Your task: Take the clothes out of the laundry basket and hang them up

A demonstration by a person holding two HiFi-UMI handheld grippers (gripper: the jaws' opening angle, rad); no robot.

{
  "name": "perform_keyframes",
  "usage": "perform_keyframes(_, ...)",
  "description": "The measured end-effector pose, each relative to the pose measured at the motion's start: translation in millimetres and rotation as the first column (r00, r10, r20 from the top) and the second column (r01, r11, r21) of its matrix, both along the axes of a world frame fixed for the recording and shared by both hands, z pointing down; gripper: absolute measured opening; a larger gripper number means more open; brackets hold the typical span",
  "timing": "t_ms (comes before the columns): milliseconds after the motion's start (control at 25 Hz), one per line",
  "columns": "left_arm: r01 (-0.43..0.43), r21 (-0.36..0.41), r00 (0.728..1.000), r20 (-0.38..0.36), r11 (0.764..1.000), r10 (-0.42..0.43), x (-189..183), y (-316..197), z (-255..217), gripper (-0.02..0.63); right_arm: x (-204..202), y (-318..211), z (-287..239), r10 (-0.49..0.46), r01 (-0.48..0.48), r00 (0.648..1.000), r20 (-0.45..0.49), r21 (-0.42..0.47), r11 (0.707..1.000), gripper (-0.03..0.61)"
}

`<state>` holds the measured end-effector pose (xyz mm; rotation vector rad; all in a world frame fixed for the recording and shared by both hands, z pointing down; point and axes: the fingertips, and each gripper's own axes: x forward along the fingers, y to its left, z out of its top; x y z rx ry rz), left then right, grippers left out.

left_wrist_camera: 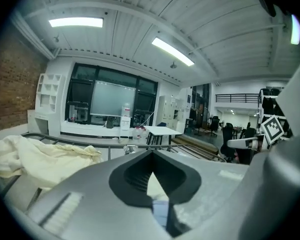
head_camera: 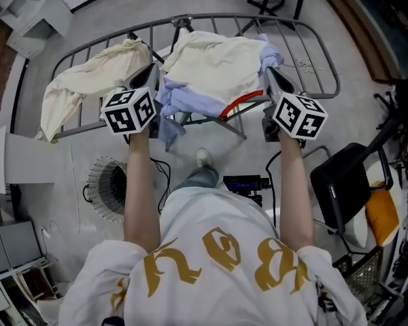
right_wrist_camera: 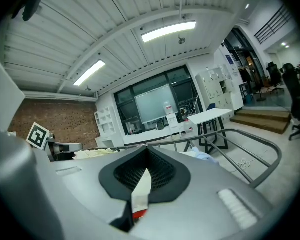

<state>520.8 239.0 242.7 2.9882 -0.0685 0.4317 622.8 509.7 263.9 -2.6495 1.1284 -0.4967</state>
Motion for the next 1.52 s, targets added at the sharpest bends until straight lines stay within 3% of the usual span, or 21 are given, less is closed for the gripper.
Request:
perform_keyframes(240,0.025,-0.047,1.000,-0.006,0.999,-0.026,-11.6,-3.1,5.7,0.003,-4.4,-0.9,0.9,-0.006,0.006,1.000,-0.001,-0.014,1.000,0.025)
perform_keyframes(1520,0.044,-0.131,0.999,-0.025,0.990,-0.048,-28.8,-6.2,14.6,0.003,-9.1,-2.5,13.2,-0.023,0.024,1.000,0.007,-0.016,1.000,0.025)
